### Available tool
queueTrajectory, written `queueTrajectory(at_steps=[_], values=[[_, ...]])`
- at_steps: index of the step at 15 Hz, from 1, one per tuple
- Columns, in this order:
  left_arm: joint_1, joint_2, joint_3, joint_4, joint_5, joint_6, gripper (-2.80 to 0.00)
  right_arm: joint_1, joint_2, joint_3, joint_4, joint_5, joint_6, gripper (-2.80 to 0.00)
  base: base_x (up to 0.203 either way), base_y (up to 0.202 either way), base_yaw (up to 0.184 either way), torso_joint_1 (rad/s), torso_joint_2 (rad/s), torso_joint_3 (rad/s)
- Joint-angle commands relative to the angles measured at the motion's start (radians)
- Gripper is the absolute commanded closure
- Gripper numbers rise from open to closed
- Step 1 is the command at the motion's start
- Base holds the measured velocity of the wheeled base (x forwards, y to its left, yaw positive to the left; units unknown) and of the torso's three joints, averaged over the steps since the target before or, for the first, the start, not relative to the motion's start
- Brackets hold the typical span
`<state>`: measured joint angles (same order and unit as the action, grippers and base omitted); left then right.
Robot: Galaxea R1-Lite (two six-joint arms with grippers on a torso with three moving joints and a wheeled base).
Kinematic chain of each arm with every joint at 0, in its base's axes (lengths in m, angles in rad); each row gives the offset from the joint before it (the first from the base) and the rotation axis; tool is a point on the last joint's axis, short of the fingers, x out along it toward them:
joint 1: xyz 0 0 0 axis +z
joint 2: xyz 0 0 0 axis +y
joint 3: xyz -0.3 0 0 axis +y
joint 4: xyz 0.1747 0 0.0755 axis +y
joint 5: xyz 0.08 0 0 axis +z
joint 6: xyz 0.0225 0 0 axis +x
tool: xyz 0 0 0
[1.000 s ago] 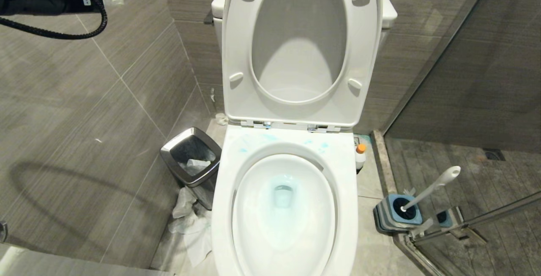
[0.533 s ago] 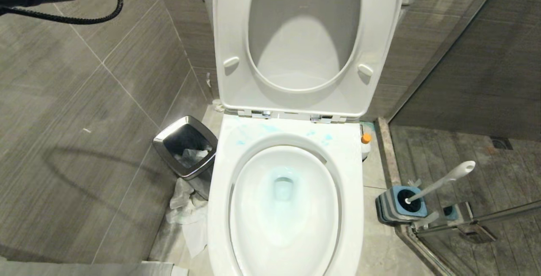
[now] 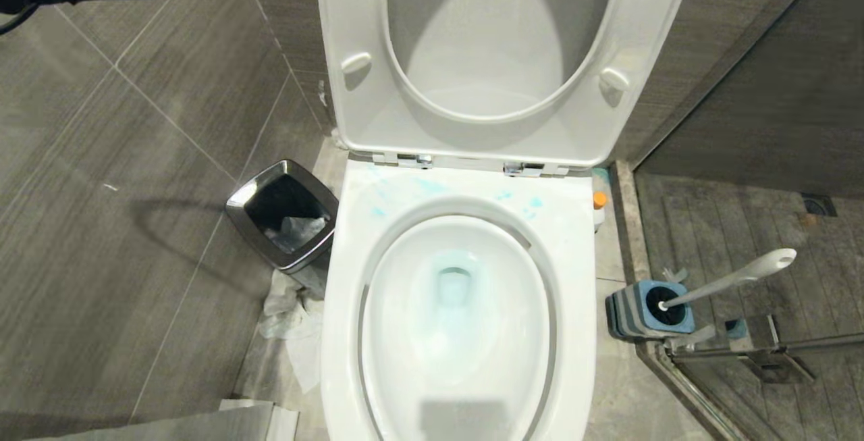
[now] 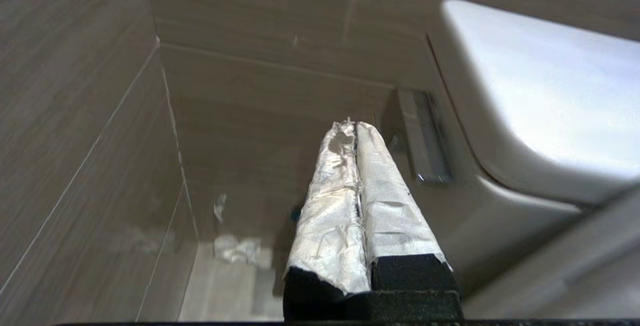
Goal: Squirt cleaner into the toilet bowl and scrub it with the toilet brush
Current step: Flush the toilet
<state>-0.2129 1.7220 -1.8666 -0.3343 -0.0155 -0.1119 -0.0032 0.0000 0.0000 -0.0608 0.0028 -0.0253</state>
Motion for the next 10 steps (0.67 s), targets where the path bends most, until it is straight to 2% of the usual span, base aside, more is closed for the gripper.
queueTrajectory(at_steps=[1,6,10], values=[[-0.003,0.029,-0.002,-0.068,0.022,-0.002,0.00,0.000,0.002,0.025,-0.001,0.000,-0.001,0.00,0.000,0.000,0.000,0.002,0.00,-0.194],[-0.006,0.041,-0.009,-0.126,0.025,-0.004,0.00,0.000,0.002,0.025,-0.001,0.000,-0.001,0.00,0.000,0.000,0.000,0.003,0.00,-0.183],[-0.039,0.031,-0.011,-0.208,0.044,-0.005,0.00,0.000,0.001,0.025,-0.001,0.000,-0.001,0.00,0.000,0.000,0.000,0.004,0.00,-0.024]])
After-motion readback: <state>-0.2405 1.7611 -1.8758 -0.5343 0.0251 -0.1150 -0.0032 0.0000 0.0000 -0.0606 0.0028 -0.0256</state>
